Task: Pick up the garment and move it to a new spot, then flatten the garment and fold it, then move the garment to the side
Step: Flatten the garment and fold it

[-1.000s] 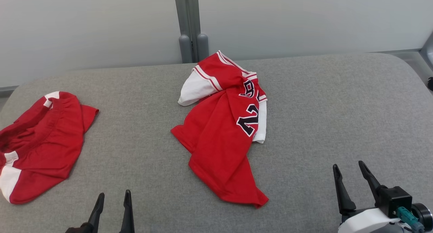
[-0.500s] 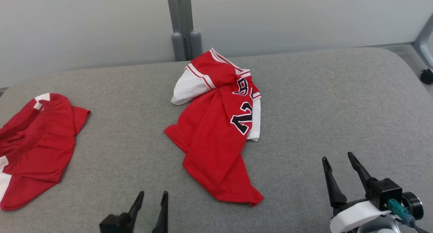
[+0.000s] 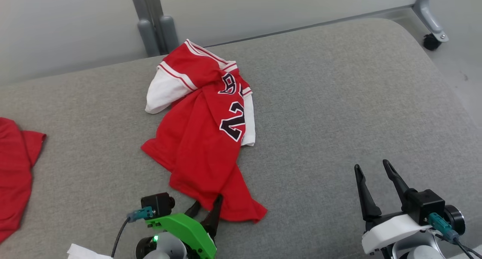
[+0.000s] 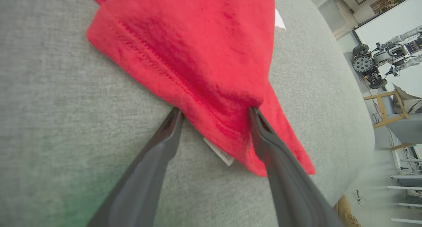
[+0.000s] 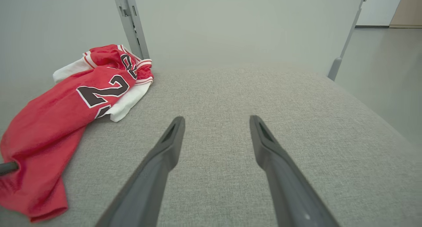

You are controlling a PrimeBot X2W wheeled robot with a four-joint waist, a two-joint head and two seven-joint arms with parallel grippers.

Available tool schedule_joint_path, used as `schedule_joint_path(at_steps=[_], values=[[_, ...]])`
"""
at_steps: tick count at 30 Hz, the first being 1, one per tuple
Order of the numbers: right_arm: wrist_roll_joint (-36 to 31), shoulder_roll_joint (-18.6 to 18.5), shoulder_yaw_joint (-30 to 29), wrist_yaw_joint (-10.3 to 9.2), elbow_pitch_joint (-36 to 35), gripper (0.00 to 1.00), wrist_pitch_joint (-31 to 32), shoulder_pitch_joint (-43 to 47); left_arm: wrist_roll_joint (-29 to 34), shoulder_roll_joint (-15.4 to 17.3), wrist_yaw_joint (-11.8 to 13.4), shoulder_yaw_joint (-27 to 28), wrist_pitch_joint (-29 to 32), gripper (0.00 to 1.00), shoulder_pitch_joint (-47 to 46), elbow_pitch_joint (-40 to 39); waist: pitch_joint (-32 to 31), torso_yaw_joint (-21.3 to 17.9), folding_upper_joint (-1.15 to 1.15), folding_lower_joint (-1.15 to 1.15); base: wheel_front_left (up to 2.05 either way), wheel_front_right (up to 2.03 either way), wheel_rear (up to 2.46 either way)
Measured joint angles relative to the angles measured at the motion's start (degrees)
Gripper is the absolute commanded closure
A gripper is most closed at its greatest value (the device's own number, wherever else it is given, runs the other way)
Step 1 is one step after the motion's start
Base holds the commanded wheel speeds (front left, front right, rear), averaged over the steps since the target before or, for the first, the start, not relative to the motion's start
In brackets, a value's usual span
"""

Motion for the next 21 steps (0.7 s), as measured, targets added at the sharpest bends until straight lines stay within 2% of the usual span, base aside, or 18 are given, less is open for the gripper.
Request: schedule_joint_path(at_steps=[2, 3, 4, 5, 9, 14, 18, 21], values=[[0.02, 0.18, -0.23, 0.0, 0.11, 0.0, 0.0, -0.01, -3.76, 0.0, -0.15, -0.9, -0.64, 0.0, -0.86, 0.12, 0.63, -0.95, 0.0, 0.0, 0.0, 0.0, 0.0], [0.02, 0.26, -0.38, 0.0, 0.19, 0.0, 0.0, 0.0, -5.17, -0.01, -0.25, -1.36, -1.03, 0.44, -1.3, 0.37, 0.93, -1.39, 0.0, 0.0, 0.0, 0.0, 0.0], [0.02, 0.33, -0.49, 0.0, 0.24, 0.0, 0.0, 0.0, -6.55, -0.01, -0.24, -1.78, -1.49, 0.94, -1.66, 0.73, 1.14, -1.71, 0.0, 0.0, 0.0, 0.0, 0.0], [0.02, 0.43, -0.6, 0.0, 0.31, 0.0, 0.0, 0.01, -7.36, -0.01, -0.24, -2.46, -1.99, 1.0, -2.08, 1.29, 1.36, -2.02, 0.0, 0.0, 0.0, 0.0, 0.0], [0.03, 0.63, -1.02, 0.0, 0.68, 0.0, 0.0, 0.08, -5.64, -0.11, 0.02, -3.04, -8.59, 1.0, -4.2, 3.87, 1.56, -2.32, 0.0, 0.0, 0.0, 0.0, 0.0], [0.02, 0.77, -1.45, 0.0, 0.66, 0.0, 0.0, 0.46, -6.06, 1.22, 1.26, 2.38, -14.11, 1.0, -5.45, 1.34, 0.66, -1.08, 0.0, 0.0, 0.0, 0.0, 0.0], [0.03, 0.77, -1.32, 0.0, 0.73, 0.0, 0.0, 0.84, -6.28, 5.65, 3.25, 5.04, -13.35, 1.0, -4.7, -0.44, -0.03, 0.4, 0.0, 0.0, 0.0, 0.0, 0.0], [0.21, 0.75, -0.85, 0.0, 1.02, 0.0, 0.0, 0.85, -6.67, 9.65, 5.02, 5.11, -7.5, 1.0, -3.82, 0.48, -0.39, 1.58, 0.0, 0.0, 0.0, 0.0, 0.0]])
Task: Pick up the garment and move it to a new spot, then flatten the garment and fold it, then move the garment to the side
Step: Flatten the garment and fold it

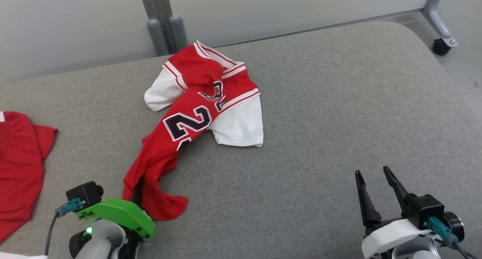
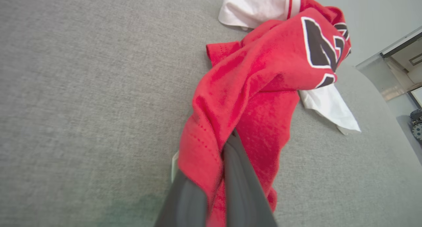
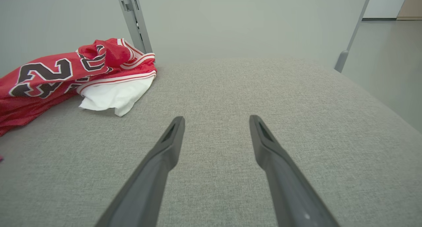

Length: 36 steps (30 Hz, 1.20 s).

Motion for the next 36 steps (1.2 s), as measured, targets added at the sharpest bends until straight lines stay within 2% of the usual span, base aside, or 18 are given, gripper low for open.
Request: schedule_joint_path(at_steps=[1, 2, 3, 5, 9, 13, 16, 20, 23, 26, 32, 36], values=[[0.11, 0.0, 0.2, 0.0, 0.22, 0.0, 0.0, 0.0, -0.77, 1.12, 0.16, 0.09, 2.98, 1.0, 0.1, 0.57, -0.09, 0.43, 0.0, 0.0, 0.0, 0.0, 0.0], [0.21, -0.02, 0.37, 0.0, 0.45, 0.0, 0.0, 0.0, -2.07, 1.78, -0.01, 0.33, 5.72, 0.83, 0.12, 0.98, -0.16, 0.85, 0.0, 0.0, 0.0, 0.0, 0.0], [0.23, -0.08, 0.57, 0.01, 0.63, 0.0, 0.0, -0.03, -3.43, 2.3, -0.12, 0.65, 7.8, 0.53, 0.12, 1.46, -0.22, 1.24, 0.0, 0.0, 0.0, 0.0, 0.0], [0.32, -0.29, 0.83, 0.0, 1.0, 0.0, 0.0, -0.1, -3.45, 4.24, 0.18, 1.04, 9.18, 0.0, -0.14, 2.35, -0.26, 1.85, 0.0, 0.0, 0.0, 0.0, 0.0], [0.51, -0.35, 0.86, 0.01, 1.31, 0.0, 0.0, -0.32, -2.64, 7.16, 2.34, 3.26, 6.21, 0.0, -1.19, 4.0, -0.15, 2.75, 0.0, 0.0, 0.0, 0.0, 0.0], [0.58, -0.36, 0.75, 0.0, 1.52, 0.0, 0.0, -0.16, -3.23, 6.81, 2.9, 4.7, 3.09, 0.0, -0.2, 3.58, -0.07, 3.21, 0.0, 0.0, 0.0, 0.0, 0.0], [0.62, -0.34, 0.47, 0.0, 1.56, 0.0, 0.0, 0.32, -0.31, 7.76, 6.94, 5.49, -3.11, 0.0, 3.09, 1.85, 0.04, 3.52, 0.0, 0.0, 0.0, 0.0, 0.0], [0.68, -0.33, 0.23, 0.0, 1.67, 0.0, 0.0, 1.1, 3.04, 6.19, 9.37, 3.07, -5.54, 0.0, 7.75, -5.44, 0.15, 4.21, 0.0, 0.0, 0.0, 0.0, 0.0], [0.68, -0.33, 0.04, 0.0, 1.71, 0.0, 0.0, 1.23, 4.12, 3.77, 9.44, -0.91, -4.31, 0.0, 10.91, -12.88, 0.08, 4.79, 0.0, 0.0, 0.0, 0.0, 0.0], [0.68, -0.41, 0.47, 0.0, 1.72, 0.0, 0.0, 0.98, 5.14, 2.72, 10.61, -4.46, -1.23, 0.0, 13.27, -16.06, 0.16, 5.39, 0.0, 0.0, 0.0, 0.0, 0.0], [0.69, -0.58, 1.33, 0.0, 1.93, 0.0, 0.0, 0.16, 8.11, 3.37, 13.33, -6.3, 0.1, 0.0, 13.41, -14.21, 0.05, 5.62, 0.0, 0.0, 0.0, 0.0, 0.0], [0.77, -0.82, 1.48, 0.0, 1.99, 0.0, 0.0, 0.14, 7.6, 3.15, 12.81, -6.54, 0.69, 0.0, 12.77, -11.85, -0.09, 5.51, 0.0, 0.0, 0.0, 0.0, 0.0]])
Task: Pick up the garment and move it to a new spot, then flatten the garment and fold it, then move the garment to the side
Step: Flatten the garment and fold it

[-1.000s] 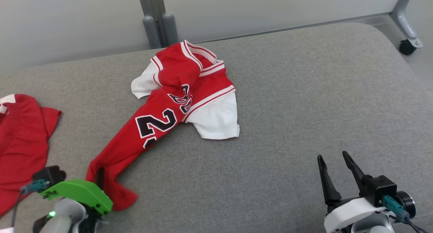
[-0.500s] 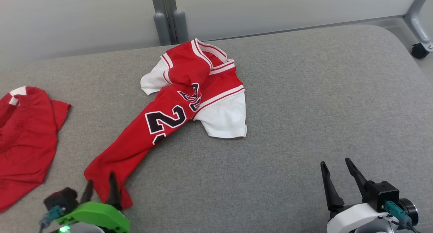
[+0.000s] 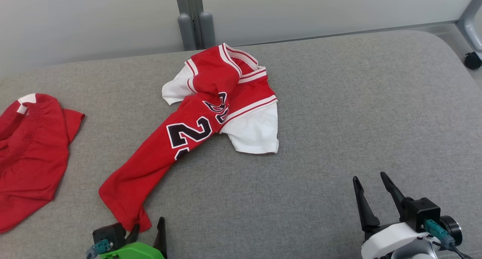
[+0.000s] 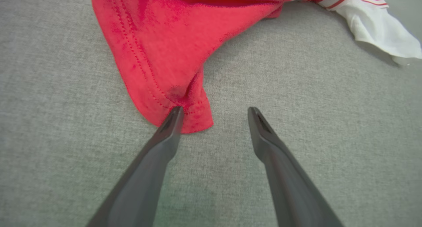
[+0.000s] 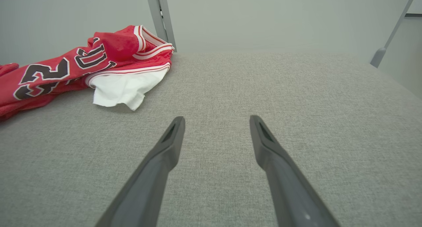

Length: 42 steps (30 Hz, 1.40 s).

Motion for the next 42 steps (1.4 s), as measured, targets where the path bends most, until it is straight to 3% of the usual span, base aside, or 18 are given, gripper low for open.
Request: schedule_joint_path(at_steps=[4, 5, 6, 7, 10, 16, 20, 22, 28, 32, 37, 40, 42], values=[[0.08, 0.01, -0.27, 0.0, 0.19, 0.0, 0.01, 0.07, 0.53, 0.46, -0.9, -1.0, 0.52, 0.0, -1.15, 3.5, 0.09, -0.18, 0.0, 0.0, 0.0, 0.0, 0.0], [0.09, 0.02, -0.31, 0.0, 0.19, 0.0, 0.0, 0.07, 0.55, 0.56, -1.19, -1.07, 0.55, 0.07, -1.63, 4.39, 0.17, -0.19, 0.0, 0.0, 0.0, 0.0, 0.0], [0.09, 0.03, -0.31, 0.0, 0.19, 0.0, 0.0, 0.07, 0.62, 0.75, -1.65, -1.27, 0.66, 0.18, -2.34, 5.35, 0.27, -0.19, 0.0, 0.0, 0.0, 0.0, 0.0], [0.09, 0.08, -0.29, 0.0, 0.2, 0.0, 0.0, 0.07, 0.92, 1.01, -2.09, -1.38, 0.67, 0.59, -3.05, 6.16, 0.34, -0.2, 0.0, 0.0, 0.0, 0.0, 0.0], [0.15, 0.16, -0.35, 0.0, 0.21, 0.0, 0.0, 0.05, 1.19, 1.9, -3.28, -1.6, 1.15, 1.0, -5.27, 8.44, 0.54, -0.14, 0.0, 0.0, 0.0, 0.0, 0.0], [0.31, 0.34, -0.41, 0.01, 0.4, 0.0, 0.0, 0.03, -1.45, 3.89, -8.2, -1.68, 6.87, 1.0, -6.93, 6.08, 0.01, -0.28, 0.0, 0.0, 0.0, 0.0, 0.0], [0.35, 0.33, -0.98, 0.0, 0.36, 0.0, 0.0, 0.75, -4.42, 7.9, -12.16, -2.16, 13.29, 1.0, -6.72, -7.19, -0.59, -0.18, 0.0, 0.0, 0.0, 0.0, 0.0], [0.35, 0.37, -1.09, 0.0, 0.35, 0.0, 0.01, 1.18, -5.37, 10.87, -13.01, -2.14, 16.45, 1.0, -5.53, -15.4, -0.89, -0.08, 0.0, 0.0, 0.0, 0.0, 0.0], [0.35, 0.6, -1.21, 0.0, 0.34, 0.0, 0.0, 1.47, -10.12, 19.95, -13.47, -1.43, 24.63, 1.0, 0.77, -37.57, -1.31, 0.01, 0.0, 0.0, 0.0, 0.0, 0.0], [0.36, 0.68, -1.56, 0.0, 0.35, 0.0, 0.0, 1.46, -15.6, 23.09, -13.84, 0.88, 26.19, 1.0, 4.26, -47.73, -1.36, 0.13, 0.0, 0.0, 0.0, 0.0, 0.0], [0.41, 0.81, -1.78, 0.0, 0.31, 0.0, 0.0, 1.37, -18.38, 26.31, -12.84, 2.43, 27.67, 1.0, 8.0, -50.05, -1.1, 0.18, 0.0, 0.0, 0.0, 0.0, 0.0], [0.44, 0.97, -1.67, 0.0, 0.33, 0.0, 0.0, 1.07, -17.51, 26.44, -12.4, -0.37, 29.52, 1.0, 9.21, -45.68, -0.66, 0.17, 0.0, 0.0, 0.0, 0.0, 0.0], [0.52, 1.09, -1.48, 0.0, 0.44, 0.0, 0.0, 0.88, -17.89, 24.51, -12.45, -2.63, 30.17, 1.0, 9.66, -41.47, -0.32, 0.11, 0.0, 0.0, 0.0, 0.0, 0.0]])
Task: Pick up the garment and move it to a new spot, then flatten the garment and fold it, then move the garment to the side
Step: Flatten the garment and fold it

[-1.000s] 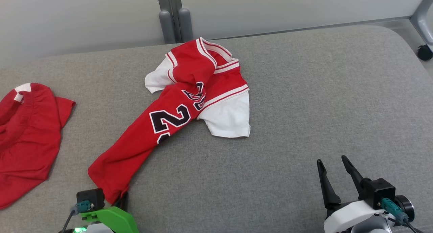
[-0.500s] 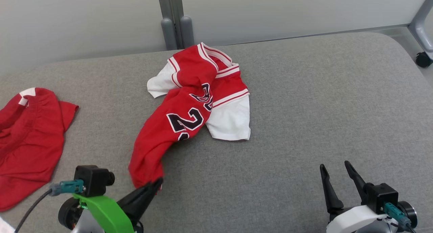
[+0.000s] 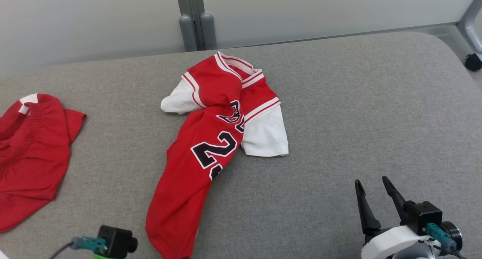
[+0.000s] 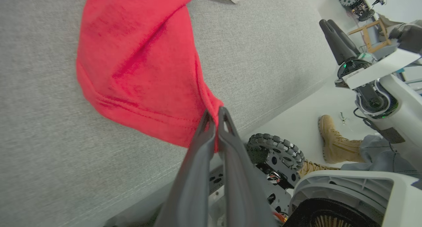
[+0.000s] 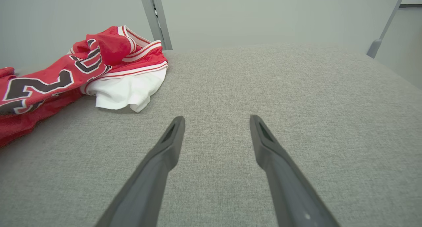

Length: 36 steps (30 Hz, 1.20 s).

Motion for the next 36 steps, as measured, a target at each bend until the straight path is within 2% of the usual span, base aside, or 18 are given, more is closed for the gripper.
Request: schedule_joint_path(at_steps=[3, 6, 7, 9, 10, 11, 12, 15, 19, 21, 24, 26, 28, 36], values=[[0.23, 0.2, 0.31, 0.0, 0.21, 0.0, 0.0, -0.32, 2.89, -3.34, -0.35, -4.22, 0.44, 1.0, -0.31, 8.03, 0.6, -0.24, 0.0, 0.0, 0.0, 0.0, 0.0], [0.29, 0.24, 0.18, 0.0, 0.51, 0.0, 0.01, -0.4, 5.03, -8.05, -0.66, -7.08, -1.08, 1.0, -1.42, 15.44, 1.0, -0.44, 0.0, 0.0, 0.0, 0.0, 0.0], [0.29, 0.21, 0.13, 0.0, 0.56, 0.0, 0.0, -0.43, 7.59, -8.47, -0.33, -8.15, -1.49, 0.84, -2.15, 18.06, 1.07, -0.52, 0.0, 0.0, 0.0, 0.0, 0.0], [0.3, 0.16, -0.13, 0.0, 0.63, 0.0, 0.0, -0.44, 10.54, -9.2, 0.46, -8.8, -3.12, 0.75, -3.41, 22.02, 1.15, -0.59, 0.0, 0.0, 0.0, 0.0, 0.0], [0.3, 0.15, -0.26, 0.0, 0.64, 0.0, 0.0, -0.44, 11.04, -10.03, 0.82, -8.8, -4.28, 0.62, -3.82, 23.42, 1.12, -0.58, 0.0, 0.0, 0.0, 0.0, 0.0], [0.3, 0.14, -0.33, 0.0, 0.64, 0.0, 0.0, -0.44, 11.47, -10.83, 0.96, -8.77, -5.44, 0.09, -4.01, 24.32, 1.07, -0.56, 0.0, 0.0, 0.0, 0.0, 0.0], [0.3, 0.1, -0.45, 0.0, 0.64, 0.0, 0.0, -0.43, 11.77, -11.73, 1.11, -8.64, -6.75, 0.0, -4.15, 25.19, 0.99, -0.51, 0.0, 0.0, 0.0, 0.0, 0.0], [0.25, 0.0, -0.55, 0.0, 0.73, 0.0, 0.0, -0.37, 11.65, -12.98, 0.69, -8.03, -9.29, 0.0, -4.2, 25.58, 0.64, -0.42, 0.0, 0.0, 0.0, 0.0, 0.0], [0.22, 0.01, -0.45, 0.0, 0.91, 0.0, 0.0, -0.2, 8.75, -13.88, -0.44, -5.63, -11.8, 0.0, -3.41, 19.16, -0.08, -0.37, 0.0, 0.0, 0.0, 0.0, 0.0], [0.22, 0.02, -0.43, 0.0, 0.91, 0.0, 0.0, -0.03, 7.77, -13.6, 0.6, -3.12, -13.56, 0.0, -3.34, 15.71, -0.44, -0.26, 0.0, 0.0, 0.0, 0.0, 0.0], [0.21, -0.09, -0.09, 0.0, 0.92, 0.0, 0.0, 0.15, 10.34, -11.6, 5.31, 0.22, -14.94, 0.0, -4.18, 14.66, -0.73, 0.11, 0.0, 0.0, 0.0, 0.0, 0.0], [0.16, -0.21, 0.3, 0.0, 1.0, 0.0, 0.0, 0.09, 10.87, -11.23, 7.34, 0.98, -14.41, 0.0, -5.64, 17.03, -0.77, 0.29, 0.0, 0.0, 0.0, 0.0, 0.0], [0.07, -0.34, 0.68, 0.0, 1.13, 0.0, 0.0, -0.08, 10.84, -11.65, 7.67, 0.54, -13.11, 0.0, -6.92, 20.6, -0.65, 0.14, 0.0, 0.0, 0.0, 0.0, 0.0], [0.29, -0.67, 1.11, 0.0, 1.13, 0.0, 0.0, -1.52, 9.95, -16.27, 5.93, -0.42, -12.96, 0.0, -12.36, 36.41, 0.62, -1.85, 0.0, 0.0, 0.0, 0.0, 0.0]])
